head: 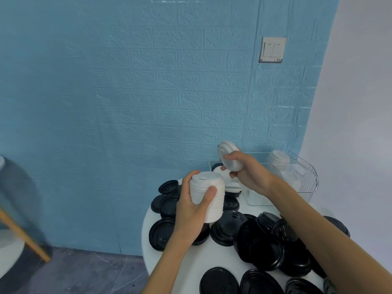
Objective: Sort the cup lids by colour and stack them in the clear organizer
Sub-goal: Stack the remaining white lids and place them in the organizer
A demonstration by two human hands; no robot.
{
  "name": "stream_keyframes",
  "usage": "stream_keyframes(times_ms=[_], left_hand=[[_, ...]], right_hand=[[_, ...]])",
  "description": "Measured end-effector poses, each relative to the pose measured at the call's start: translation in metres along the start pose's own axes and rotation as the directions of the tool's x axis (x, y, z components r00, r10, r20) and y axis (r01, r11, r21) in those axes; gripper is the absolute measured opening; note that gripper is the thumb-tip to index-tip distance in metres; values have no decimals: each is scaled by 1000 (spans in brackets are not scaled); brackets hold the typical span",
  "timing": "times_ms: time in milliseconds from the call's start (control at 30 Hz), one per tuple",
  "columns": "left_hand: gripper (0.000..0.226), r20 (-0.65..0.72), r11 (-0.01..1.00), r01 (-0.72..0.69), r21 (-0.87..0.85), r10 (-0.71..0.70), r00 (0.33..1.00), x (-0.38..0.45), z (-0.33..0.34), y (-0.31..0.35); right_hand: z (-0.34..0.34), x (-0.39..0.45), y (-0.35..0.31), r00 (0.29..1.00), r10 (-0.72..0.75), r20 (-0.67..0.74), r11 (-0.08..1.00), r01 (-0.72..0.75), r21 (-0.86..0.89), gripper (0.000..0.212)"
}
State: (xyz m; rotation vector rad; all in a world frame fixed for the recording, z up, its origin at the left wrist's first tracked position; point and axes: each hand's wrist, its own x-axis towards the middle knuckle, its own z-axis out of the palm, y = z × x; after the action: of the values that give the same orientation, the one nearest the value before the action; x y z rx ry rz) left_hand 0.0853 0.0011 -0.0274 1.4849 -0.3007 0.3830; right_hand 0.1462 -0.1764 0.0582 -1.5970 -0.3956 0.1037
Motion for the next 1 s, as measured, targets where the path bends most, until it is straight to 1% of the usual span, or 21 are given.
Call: stream_keyframes(times_ms=[67,100,167,200,300,400,467,533,600,667,767,833,900,1000], left_hand=[[66,17,1000,-4,-5,4,1000,1,2,2],[67,25,1000,-9,-8,9,1000,1,3,3],[67,40,1000,-14,-19,15,999,1,7,5],[66,48,1000,-13,-20,14,999,2,8,6],[60,72,1000,-11,4,10,997,2,13,7],[56,75,1000,-7,1,7,997,2,17,8],[58,68,1000,-12,-17,13,998,2,18,8],[64,51,999,-16,-50,18,999,1,17,9],[66,30,997,-22,-74,24,999,0,16,11],[65,15,996,-25,-90,26,1000,-1,17,12],[81,-21,997,-43,-67,42,999,0,18,14],[86,-27,998,-53,-44,52,998,1,18,14],[86,-23,997,-65,-29,65,998,1,18,13],[83,-17,996,-92,-13,92,996,-2,19,12]], right_hand=[[5,-2,-4,1000,6,-22,1000,-6,15,58],[9,-3,-7,999,-3,-32,1000,3,2,62],[16,-4,-11,997,-58,-59,998,58,-9,69],[19,-4,-12,993,-91,-75,996,91,-2,69],[26,-6,-11,980,-169,-106,986,168,-18,51],[33,-8,-4,980,-130,-148,991,135,21,48],[39,-11,2,983,-94,-158,995,96,0,43],[44,-15,7,978,-69,-199,998,64,-29,49],[49,-21,9,970,-76,-233,997,73,-20,53],[54,-26,9,960,-94,-262,995,100,7,52],[61,-31,12,954,-95,-285,989,123,79,54],[62,-32,13,953,-80,-291,983,123,135,45],[62,-35,12,960,-80,-268,980,125,156,35],[63,-39,13,959,-69,-275,985,109,134,21]])
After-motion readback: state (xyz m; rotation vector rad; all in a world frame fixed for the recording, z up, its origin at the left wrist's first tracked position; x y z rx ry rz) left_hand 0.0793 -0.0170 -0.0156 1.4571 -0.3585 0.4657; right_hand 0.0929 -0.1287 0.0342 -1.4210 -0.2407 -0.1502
